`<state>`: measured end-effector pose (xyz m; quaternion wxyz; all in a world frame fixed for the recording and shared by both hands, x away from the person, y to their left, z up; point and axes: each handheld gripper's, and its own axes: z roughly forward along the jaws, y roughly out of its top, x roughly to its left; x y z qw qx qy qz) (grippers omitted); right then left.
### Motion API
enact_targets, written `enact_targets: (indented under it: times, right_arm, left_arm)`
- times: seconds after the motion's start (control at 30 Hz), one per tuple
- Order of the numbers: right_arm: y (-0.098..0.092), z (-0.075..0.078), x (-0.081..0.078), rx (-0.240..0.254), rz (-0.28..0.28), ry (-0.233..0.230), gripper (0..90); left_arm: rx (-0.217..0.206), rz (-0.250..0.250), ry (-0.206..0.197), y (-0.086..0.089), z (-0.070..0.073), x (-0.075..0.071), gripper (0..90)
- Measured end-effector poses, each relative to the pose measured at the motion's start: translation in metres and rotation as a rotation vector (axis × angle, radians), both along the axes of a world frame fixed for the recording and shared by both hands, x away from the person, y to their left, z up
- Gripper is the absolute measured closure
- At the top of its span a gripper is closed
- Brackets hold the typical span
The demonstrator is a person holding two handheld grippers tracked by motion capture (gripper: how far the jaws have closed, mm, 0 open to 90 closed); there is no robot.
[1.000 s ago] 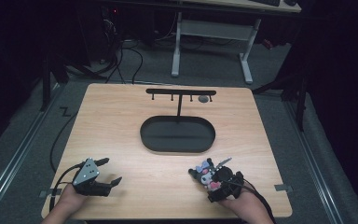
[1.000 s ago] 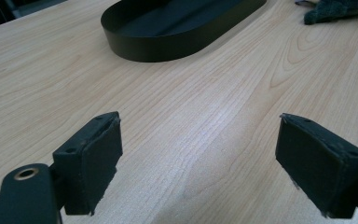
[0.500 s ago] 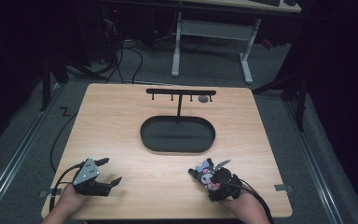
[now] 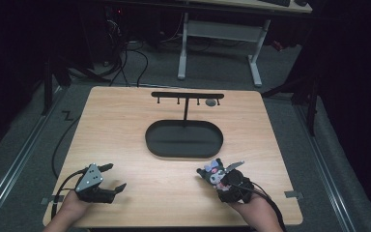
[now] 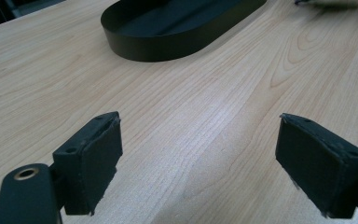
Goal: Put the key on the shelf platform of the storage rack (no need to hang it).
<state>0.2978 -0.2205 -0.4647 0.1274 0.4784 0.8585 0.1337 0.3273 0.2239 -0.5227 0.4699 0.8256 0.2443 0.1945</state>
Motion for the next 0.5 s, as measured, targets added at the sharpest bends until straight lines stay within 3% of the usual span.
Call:
enact_targets:
  times: [0.5]
  right_arm:
    - [0.007,0.015,0.013,0.02,-0.023,-0.055,47.2]
  left_arm:
    - [-0.002,-0.002,0.0,0.0,0.0,0.0,15.5]
